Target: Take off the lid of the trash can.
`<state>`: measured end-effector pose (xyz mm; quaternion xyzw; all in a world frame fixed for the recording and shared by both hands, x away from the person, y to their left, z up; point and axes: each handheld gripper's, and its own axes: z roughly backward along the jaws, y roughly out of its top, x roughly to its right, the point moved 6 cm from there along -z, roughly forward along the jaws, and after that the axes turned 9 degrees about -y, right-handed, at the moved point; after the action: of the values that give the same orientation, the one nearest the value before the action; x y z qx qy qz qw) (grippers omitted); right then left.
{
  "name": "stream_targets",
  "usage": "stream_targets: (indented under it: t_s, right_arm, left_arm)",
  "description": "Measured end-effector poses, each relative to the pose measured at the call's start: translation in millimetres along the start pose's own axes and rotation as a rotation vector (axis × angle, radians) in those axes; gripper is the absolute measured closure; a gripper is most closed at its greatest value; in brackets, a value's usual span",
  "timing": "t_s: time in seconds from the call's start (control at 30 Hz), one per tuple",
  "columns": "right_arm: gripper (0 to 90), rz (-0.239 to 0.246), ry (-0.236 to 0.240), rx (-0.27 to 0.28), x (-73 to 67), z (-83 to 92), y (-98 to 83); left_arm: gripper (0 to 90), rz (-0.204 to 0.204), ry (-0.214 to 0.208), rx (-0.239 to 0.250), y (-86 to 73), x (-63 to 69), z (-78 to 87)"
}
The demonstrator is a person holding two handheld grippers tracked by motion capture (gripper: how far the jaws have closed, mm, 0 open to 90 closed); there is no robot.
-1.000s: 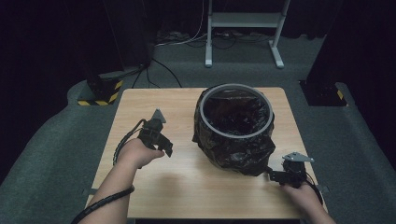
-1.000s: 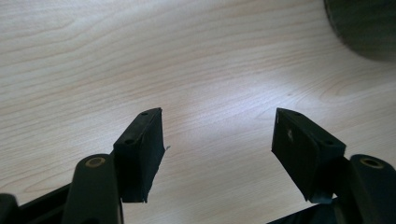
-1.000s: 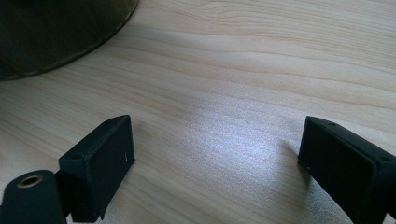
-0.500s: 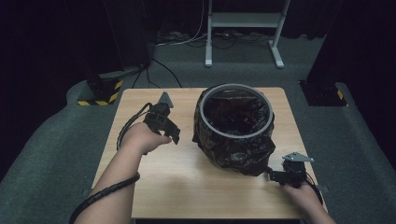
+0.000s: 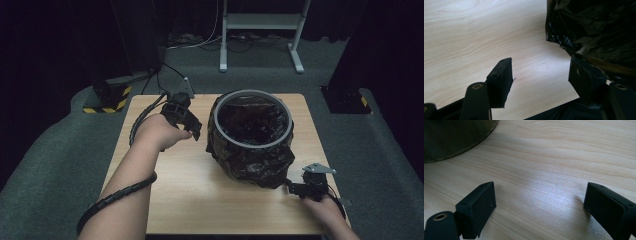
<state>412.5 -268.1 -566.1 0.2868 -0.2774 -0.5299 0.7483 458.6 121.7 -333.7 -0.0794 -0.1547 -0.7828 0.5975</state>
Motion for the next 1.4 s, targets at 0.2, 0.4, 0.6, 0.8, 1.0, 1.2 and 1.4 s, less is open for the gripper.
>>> stream_targets:
  t_s: [0.2,0.4,0.6,0.8,1.0,1.2,1.4]
  right_arm:
    - [10.3,-0.002,0.001,-0.001,0.0,0.1,0.0]
    - [10.2,-0.001,0.001,-0.001,0.0,0.1,0.0]
    - [10.3,-0.001,0.001,0.000,0.0,0.1,-0.1]
    - [10.3,-0.001,0.002,-0.001,-0.1,0.1,-0.1]
    - [10.3,-0.003,0.002,-0.001,-0.1,0.2,-0.1]
    - [10.4,-0.003,0.004,0.000,0.0,0.2,-0.1]
    - [10.3,-0.001,0.005,0.000,0.2,0.5,-0.4]
  left_arm:
    - [36.1,0.011,-0.007,0.032,7.5,9.4,14.1]
    - [35.6,-0.022,-0.007,0.019,11.1,18.8,18.0]
    - [35.6,-0.039,0.008,0.029,18.1,29.2,26.5]
    - [35.7,-0.025,0.009,0.048,23.0,33.4,33.4]
    - [35.8,-0.037,0.021,0.034,26.8,38.4,37.5]
    - [35.9,-0.045,0.022,0.050,31.9,47.5,41.2]
    - [38.2,-0.054,0.018,0.069,38.3,60.0,37.6]
